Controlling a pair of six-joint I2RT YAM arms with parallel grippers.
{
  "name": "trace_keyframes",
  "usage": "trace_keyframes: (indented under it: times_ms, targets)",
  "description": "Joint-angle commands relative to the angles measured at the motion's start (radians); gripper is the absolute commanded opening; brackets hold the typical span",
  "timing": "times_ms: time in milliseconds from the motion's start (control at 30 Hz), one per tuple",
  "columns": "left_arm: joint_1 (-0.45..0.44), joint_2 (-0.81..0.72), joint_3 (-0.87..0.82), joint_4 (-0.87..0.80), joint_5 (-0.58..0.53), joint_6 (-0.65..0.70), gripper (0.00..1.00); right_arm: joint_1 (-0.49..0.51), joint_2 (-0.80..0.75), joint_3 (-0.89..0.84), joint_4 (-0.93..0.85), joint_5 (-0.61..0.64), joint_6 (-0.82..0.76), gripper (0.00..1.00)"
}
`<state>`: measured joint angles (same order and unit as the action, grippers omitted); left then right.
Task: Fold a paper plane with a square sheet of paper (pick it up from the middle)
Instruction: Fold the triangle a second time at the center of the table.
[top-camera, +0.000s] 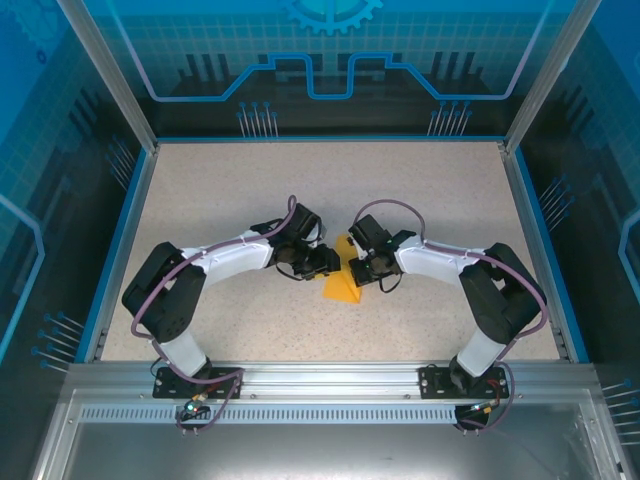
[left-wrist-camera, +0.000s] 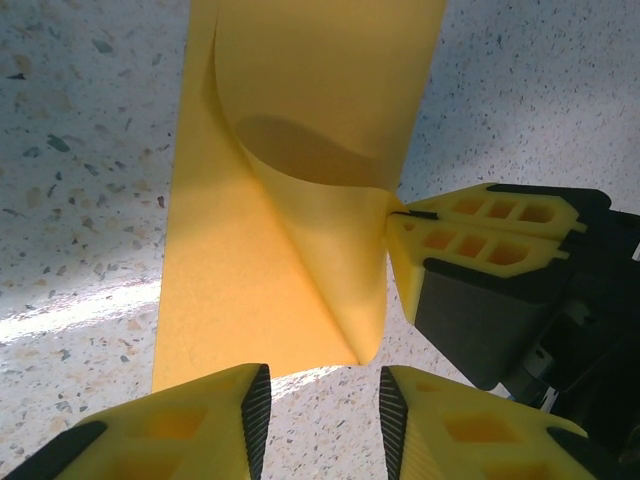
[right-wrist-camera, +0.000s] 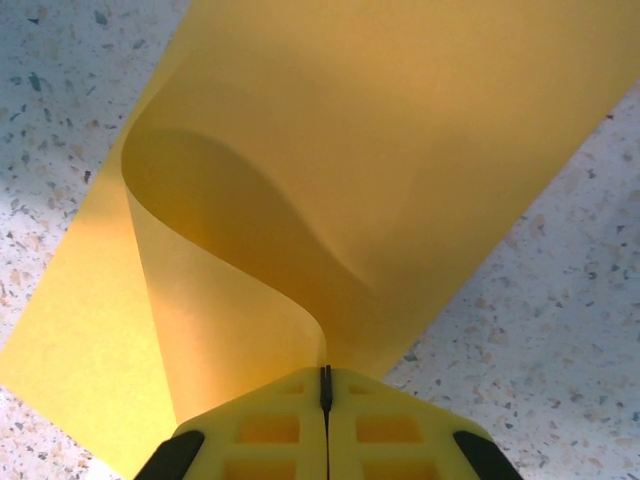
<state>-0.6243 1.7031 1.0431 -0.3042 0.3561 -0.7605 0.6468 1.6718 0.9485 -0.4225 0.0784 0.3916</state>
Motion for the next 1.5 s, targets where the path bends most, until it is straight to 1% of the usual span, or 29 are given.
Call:
trace_keyframes:
  times_ms: [0, 300, 400, 433, 633, 733, 1033, 1467]
  targets:
    - [-0.009, 0.015, 0.023, -0.003, 0.018, -0.002, 0.37, -0.003, -0.012, 0.013, -0.045, 0.034, 0.016, 0.06]
    - [-0.012, 0.025, 0.027, 0.003, 0.018, -0.01, 0.35, 0.002, 0.0, 0.023, -0.032, 0.034, 0.013, 0.06]
    - [-0.012, 0.036, 0.033, 0.01, 0.024, -0.027, 0.31, 0.002, 0.008, 0.023, -0.022, 0.027, 0.014, 0.06]
    - [-0.012, 0.042, 0.037, 0.012, 0.027, -0.035, 0.28, 0.002, 0.011, 0.023, -0.018, 0.023, 0.012, 0.06]
    - [-0.011, 0.072, 0.037, 0.067, 0.059, -0.088, 0.17, 0.002, 0.026, 0.021, -0.007, 0.017, 0.013, 0.06]
    - [-0.01, 0.082, 0.037, 0.082, 0.065, -0.1, 0.13, 0.002, 0.03, 0.024, -0.007, 0.016, 0.013, 0.06]
    - [-0.011, 0.091, 0.031, 0.108, 0.066, -0.122, 0.11, 0.001, 0.027, 0.024, 0.012, -0.007, 0.006, 0.06]
    - [-0.011, 0.092, 0.021, 0.128, 0.07, -0.135, 0.11, -0.003, 0.061, 0.031, 0.004, -0.006, 0.004, 0.06]
